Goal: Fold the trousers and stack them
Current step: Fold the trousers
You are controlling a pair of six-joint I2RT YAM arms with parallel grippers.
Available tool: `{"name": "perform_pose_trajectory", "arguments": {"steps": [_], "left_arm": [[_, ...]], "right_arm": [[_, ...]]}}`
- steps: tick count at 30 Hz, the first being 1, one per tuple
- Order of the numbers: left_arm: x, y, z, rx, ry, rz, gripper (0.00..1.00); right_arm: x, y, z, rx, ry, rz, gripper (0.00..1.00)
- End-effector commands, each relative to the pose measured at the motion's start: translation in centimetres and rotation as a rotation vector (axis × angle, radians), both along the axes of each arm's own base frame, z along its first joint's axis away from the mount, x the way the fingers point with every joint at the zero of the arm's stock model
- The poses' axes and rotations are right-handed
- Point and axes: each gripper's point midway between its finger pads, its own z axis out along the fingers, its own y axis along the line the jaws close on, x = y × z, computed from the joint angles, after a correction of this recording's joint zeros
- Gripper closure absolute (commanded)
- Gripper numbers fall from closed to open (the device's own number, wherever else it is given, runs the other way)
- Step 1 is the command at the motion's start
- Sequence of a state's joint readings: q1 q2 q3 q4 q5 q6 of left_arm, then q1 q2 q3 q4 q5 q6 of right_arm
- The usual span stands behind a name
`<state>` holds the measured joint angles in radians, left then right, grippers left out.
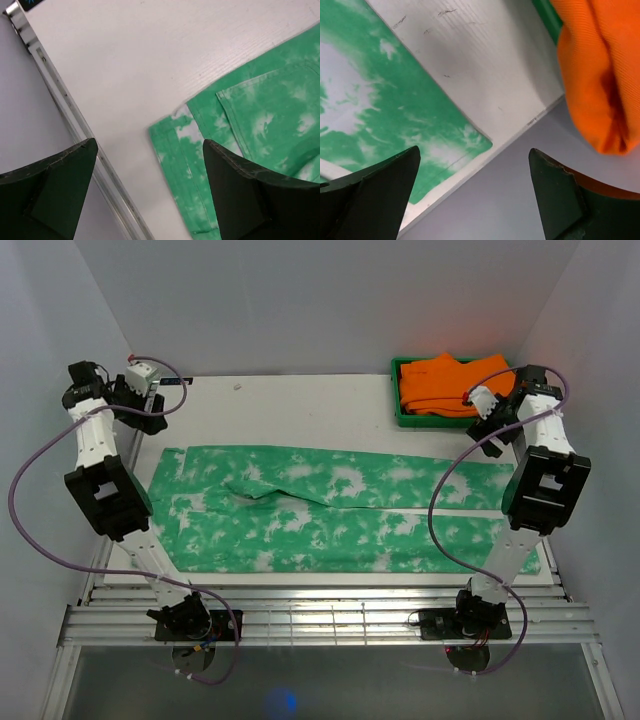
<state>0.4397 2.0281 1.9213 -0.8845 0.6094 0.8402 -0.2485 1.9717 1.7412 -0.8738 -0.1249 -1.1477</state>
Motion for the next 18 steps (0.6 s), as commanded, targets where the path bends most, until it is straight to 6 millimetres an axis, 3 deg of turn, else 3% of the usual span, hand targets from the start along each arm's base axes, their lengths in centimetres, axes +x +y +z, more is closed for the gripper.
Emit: {"name": "perform_pose_trajectory", "arguments": {"steps": [1, 2, 6, 10, 15, 16, 18], "left_arm": [[0.8, -1.0, -2.2, -0.082, 0.014, -0.088, 0.04], [1.0, -1.0, -2.3, -0.091, 0.002, -0.098, 0.05], [1.6, -1.4, -2.6, -0.168, -0.029, -0.121, 0.10], [1.3, -2.4, -2.9, -0.223, -0.041, -0.159, 0.12], [1.1, -2.0, -3.5, -0.223, -0.045, -0.155, 0.14], [1.7, -1.6, -3.2, -0.207, -0.071, -0.150, 0.14], [2.3, -0.2, -3.3, -0.167, -0.092, -0.139, 0.14]], "right_arm": [[-0.9, -1.3, -3.7, -0.075, 0.145, 0.191, 0.05], [-0.6, -1.8, -4.8, -0.081, 0.161, 0.231, 0.03], [1.6, -2.8, -5.5, -0.092, 0.126, 0.324, 0.01], [2.5, -3.8, -6.9, -0.101, 0.138, 0.380, 0.00], [0.7, -3.5, -10.7, -0.071, 0.234, 0.440, 0.12], [0.0, -3.3, -11.3, -0.056, 0.259, 0.447, 0.21], [-1.9, -2.9, -12.9, -0.035, 0.326, 0.465, 0.29]]}}
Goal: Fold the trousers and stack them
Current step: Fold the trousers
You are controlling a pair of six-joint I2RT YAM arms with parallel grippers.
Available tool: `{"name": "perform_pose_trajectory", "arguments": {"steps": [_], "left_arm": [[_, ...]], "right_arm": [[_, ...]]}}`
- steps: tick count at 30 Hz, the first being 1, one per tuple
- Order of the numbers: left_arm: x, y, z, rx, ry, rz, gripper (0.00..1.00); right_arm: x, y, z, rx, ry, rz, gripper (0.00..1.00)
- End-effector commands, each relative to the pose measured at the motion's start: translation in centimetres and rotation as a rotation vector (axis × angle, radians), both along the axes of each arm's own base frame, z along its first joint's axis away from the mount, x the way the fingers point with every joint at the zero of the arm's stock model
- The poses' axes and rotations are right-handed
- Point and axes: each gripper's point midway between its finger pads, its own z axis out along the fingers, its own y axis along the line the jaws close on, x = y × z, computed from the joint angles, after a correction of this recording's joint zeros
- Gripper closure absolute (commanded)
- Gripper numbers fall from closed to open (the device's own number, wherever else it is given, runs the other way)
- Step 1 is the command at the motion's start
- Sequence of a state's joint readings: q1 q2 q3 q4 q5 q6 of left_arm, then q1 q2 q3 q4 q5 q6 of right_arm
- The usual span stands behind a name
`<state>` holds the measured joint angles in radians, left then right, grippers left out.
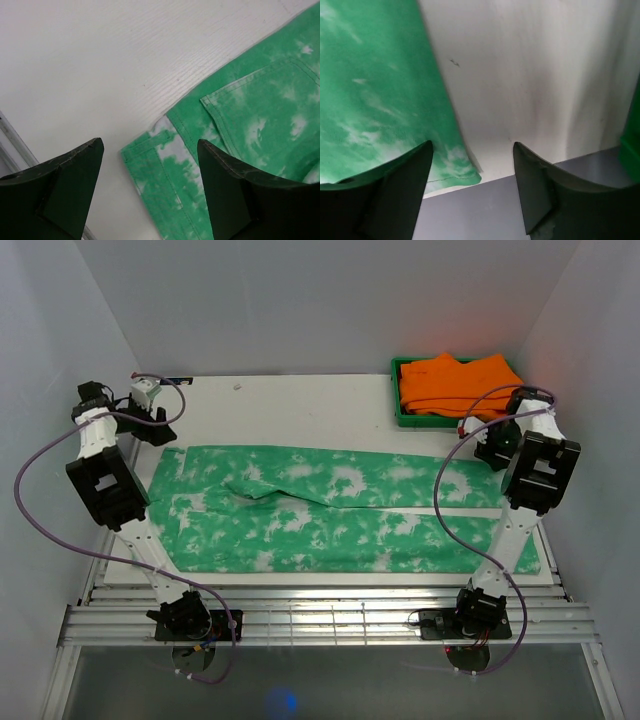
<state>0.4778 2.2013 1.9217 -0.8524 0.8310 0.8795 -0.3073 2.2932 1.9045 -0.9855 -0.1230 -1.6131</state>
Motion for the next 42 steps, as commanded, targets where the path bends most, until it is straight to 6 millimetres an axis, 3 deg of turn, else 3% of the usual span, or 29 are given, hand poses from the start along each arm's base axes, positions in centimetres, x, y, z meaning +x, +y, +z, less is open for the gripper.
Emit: {"name": "perform_pose_trajectory", "arguments": {"steps": [1, 3, 6, 7, 9, 10, 11, 15, 20, 27, 29, 33, 37, 40, 41, 42], "left_arm": [[1.6, 1.3, 3.0, 0.059, -0.136, -0.025, 0.14], [2.1, 2.1, 2.0, 0.109, -0.150, -0.051, 0.14], [3.4, 3.0, 0.7, 0.220, -0.228, -0.155, 0.14], [4.4, 3.5, 1.8, 0.256, -0.275, -0.178, 0.15], [5.2, 3.7, 1.7, 0.270, -0.297, -0.218, 0.16], [4.6, 3.3, -0.7, 0.231, -0.236, -0.247, 0.16], [5.5, 3.5, 0.5, 0.296, -0.292, -0.303, 0.16], [3.9, 3.1, -2.4, 0.291, -0.236, -0.385, 0.17], [2.1, 1.3, -2.9, 0.188, -0.232, -0.420, 0.15], [0.7, 0.3, -2.4, 0.123, -0.227, -0.430, 0.14], [-0.2, -0.2, -3.1, 0.114, -0.203, -0.457, 0.14], [-1.3, -0.8, -5.4, 0.094, -0.132, -0.481, 0.14], [-0.9, -0.8, -8.3, 0.077, -0.072, -0.465, 0.15], [-1.3, -1.0, -10.9, 0.093, -0.010, -0.488, 0.26], [-1.8, -0.9, -11.9, 0.129, 0.025, -0.512, 0.41], [-2.3, -1.1, -12.7, 0.139, 0.040, -0.534, 0.48]], "right_arm": [[-3.4, 0.7, -3.7, 0.012, 0.140, 0.097, 0.36], [-5.3, 0.7, -4.8, -0.003, 0.186, 0.117, 0.44], [-5.7, 0.7, -5.0, -0.018, 0.176, 0.134, 0.61], [-5.5, 0.6, -4.6, -0.018, 0.166, 0.133, 0.75], [-5.1, 0.8, -4.2, -0.005, 0.147, 0.119, 0.92], [-4.9, 0.9, -4.0, -0.001, 0.140, 0.115, 0.92], [-4.8, 1.0, -3.5, -0.001, 0.130, 0.111, 0.92], [-5.3, 1.1, -3.0, -0.001, 0.128, 0.101, 0.92], [-5.6, 1.2, -3.0, -0.007, 0.117, 0.095, 0.92], [-6.1, 1.3, -3.1, -0.005, 0.110, 0.084, 0.92], [-6.0, 1.3, -3.1, -0.008, 0.107, 0.084, 0.92], [-5.8, 1.3, -3.0, -0.005, 0.099, 0.089, 0.92], [-5.9, 1.4, -3.3, -0.003, 0.098, 0.089, 0.92], [-6.0, 1.4, -3.3, -0.007, 0.093, 0.091, 0.92], [-5.8, 1.3, -3.1, -0.009, 0.082, 0.089, 0.92], [-5.6, 1.5, -2.9, 0.000, 0.071, 0.087, 0.92]]}}
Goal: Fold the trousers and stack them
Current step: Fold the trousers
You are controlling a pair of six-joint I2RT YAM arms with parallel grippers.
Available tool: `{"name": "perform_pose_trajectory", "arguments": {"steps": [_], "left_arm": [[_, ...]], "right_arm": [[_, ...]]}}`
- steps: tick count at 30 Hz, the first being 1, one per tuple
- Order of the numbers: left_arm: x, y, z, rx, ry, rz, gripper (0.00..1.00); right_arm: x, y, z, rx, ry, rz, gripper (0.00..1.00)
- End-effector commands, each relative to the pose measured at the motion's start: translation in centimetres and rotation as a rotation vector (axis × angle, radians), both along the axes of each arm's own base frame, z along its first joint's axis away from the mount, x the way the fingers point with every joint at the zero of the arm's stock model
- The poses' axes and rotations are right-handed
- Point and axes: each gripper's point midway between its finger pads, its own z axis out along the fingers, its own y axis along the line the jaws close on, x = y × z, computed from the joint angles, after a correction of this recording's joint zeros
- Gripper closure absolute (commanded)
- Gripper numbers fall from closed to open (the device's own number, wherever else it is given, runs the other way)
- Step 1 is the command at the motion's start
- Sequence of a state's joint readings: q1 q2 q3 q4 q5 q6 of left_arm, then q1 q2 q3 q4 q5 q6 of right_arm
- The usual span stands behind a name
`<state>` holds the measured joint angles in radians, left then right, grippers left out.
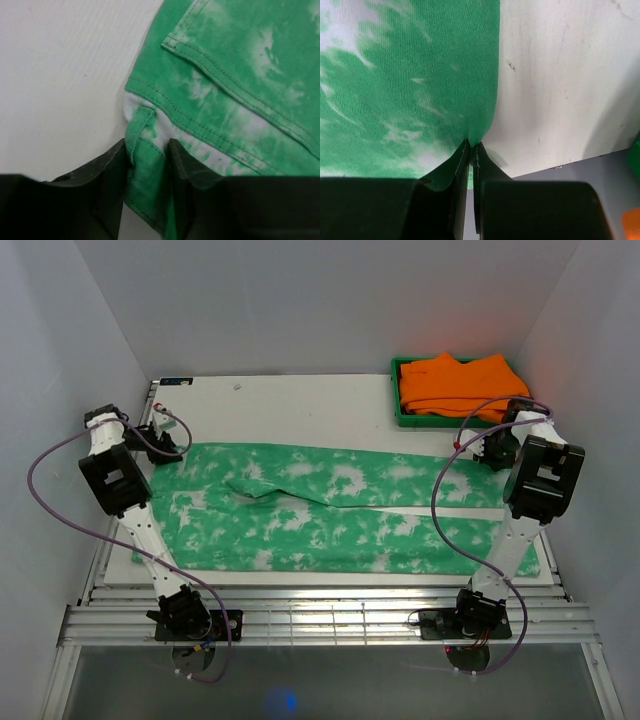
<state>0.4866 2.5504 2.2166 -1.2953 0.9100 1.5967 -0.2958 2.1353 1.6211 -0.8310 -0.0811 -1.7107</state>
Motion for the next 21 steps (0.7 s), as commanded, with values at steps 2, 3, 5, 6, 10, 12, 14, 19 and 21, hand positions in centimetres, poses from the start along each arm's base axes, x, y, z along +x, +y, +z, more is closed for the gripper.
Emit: {"name": "perform_pose_trajectory", "arguments": {"steps": [2, 3, 5, 6, 10, 12, 14, 19, 21], "left_arm": [[-1.4, -0.3, -3.9, 0.137, 0.077, -0.098, 0.75], [-1.5, -0.4, -3.3, 0.142, 0.072, -0.098, 0.86], [-1.0, -0.5, -2.1, 0.126, 0.050, -0.072, 1.00], [-0.5, -0.4, -0.5, 0.126, 0.020, -0.050, 1.00], [2.3, 0.7, 4.6, 0.076, -0.120, 0.149, 1.00], [3.0, 1.7, 7.1, 0.069, -0.205, 0.241, 1.00], [3.0, 2.1, 10.0, 0.077, -0.334, 0.301, 1.00], [3.4, 2.7, 15.9, 0.117, -0.680, 0.403, 1.00], [2.2, 2.2, 16.6, 0.107, -0.741, 0.436, 1.00]], "right_arm": [[-2.1, 0.8, -1.5, 0.072, 0.069, -0.034, 0.92], [-1.6, 1.1, -1.0, 0.095, 0.047, -0.043, 0.92], [-0.5, 1.4, 0.7, 0.135, 0.001, -0.088, 0.92], [-0.2, 1.3, 1.2, 0.143, -0.018, -0.100, 0.92], [1.5, 0.7, 5.6, 0.193, -0.151, -0.164, 0.92], [1.9, 0.7, 7.5, 0.240, -0.207, -0.197, 0.92], [1.8, 0.3, 9.7, 0.253, -0.260, -0.209, 0.92], [0.4, 0.5, 12.4, 0.284, -0.337, -0.202, 0.92], [-0.5, 0.5, 12.1, 0.272, -0.331, -0.181, 0.92]]}}
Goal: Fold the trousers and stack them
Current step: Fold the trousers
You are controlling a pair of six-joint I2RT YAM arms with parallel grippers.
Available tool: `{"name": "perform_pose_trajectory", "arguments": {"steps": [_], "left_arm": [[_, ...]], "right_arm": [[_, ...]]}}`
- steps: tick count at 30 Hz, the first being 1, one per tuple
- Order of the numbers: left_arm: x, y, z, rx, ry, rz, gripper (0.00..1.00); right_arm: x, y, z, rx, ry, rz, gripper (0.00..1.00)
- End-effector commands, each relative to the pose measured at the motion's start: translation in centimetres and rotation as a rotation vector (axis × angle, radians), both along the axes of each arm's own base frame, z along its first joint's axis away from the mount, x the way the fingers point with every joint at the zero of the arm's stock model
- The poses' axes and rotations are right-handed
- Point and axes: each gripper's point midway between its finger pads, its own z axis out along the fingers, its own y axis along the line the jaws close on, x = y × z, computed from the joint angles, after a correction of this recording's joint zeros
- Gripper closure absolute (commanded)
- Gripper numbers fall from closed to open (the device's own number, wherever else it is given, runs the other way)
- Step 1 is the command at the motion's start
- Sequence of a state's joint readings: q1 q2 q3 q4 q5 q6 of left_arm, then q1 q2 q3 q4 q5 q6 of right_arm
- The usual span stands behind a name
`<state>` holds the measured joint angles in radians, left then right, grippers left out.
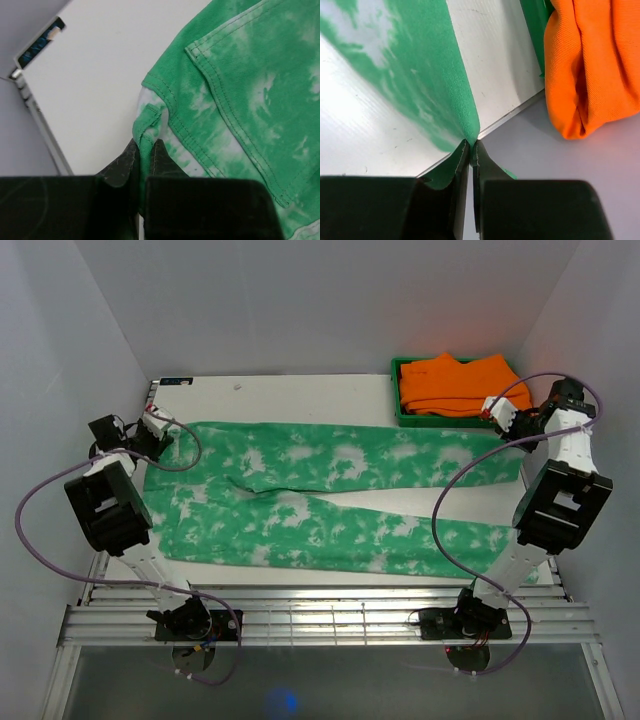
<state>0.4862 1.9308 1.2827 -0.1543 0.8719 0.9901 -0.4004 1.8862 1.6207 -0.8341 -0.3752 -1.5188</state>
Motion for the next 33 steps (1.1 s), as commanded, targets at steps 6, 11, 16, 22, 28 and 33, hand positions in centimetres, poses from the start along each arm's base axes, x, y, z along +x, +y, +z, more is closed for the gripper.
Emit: {"name": "perform_pose_trajectory", "arguments": {"steps": [6, 11, 16, 22, 28, 33], "left_arm": [[0.3, 1.9, 12.6, 0.078, -0.487, 0.065, 1.00], [-2.7, 3.0, 14.4, 0.077, -0.525, 0.061, 1.00], [-7.8, 4.2, 14.6, 0.058, -0.526, 0.081, 1.00], [-14.4, 3.2, 10.9, 0.036, -0.467, 0.035, 1.00], [-21.6, 2.2, 2.1, 0.164, -0.348, -0.008, 1.00], [-24.5, 4.1, -3.2, 0.076, -0.097, -0.057, 1.00]], "right_arm": [[-1.5, -0.7, 3.9, 0.038, -0.136, 0.009, 0.92], [-5.0, -1.8, 4.3, -0.001, -0.167, 0.033, 0.92], [-9.6, -2.6, 6.9, -0.027, -0.257, 0.032, 0.92], [-17.2, -0.5, 3.1, -0.105, -0.190, 0.148, 0.92], [-23.3, 0.9, -3.0, -0.116, -0.033, 0.189, 0.92], [-26.7, 1.0, -6.0, -0.151, 0.056, 0.225, 0.92]]}}
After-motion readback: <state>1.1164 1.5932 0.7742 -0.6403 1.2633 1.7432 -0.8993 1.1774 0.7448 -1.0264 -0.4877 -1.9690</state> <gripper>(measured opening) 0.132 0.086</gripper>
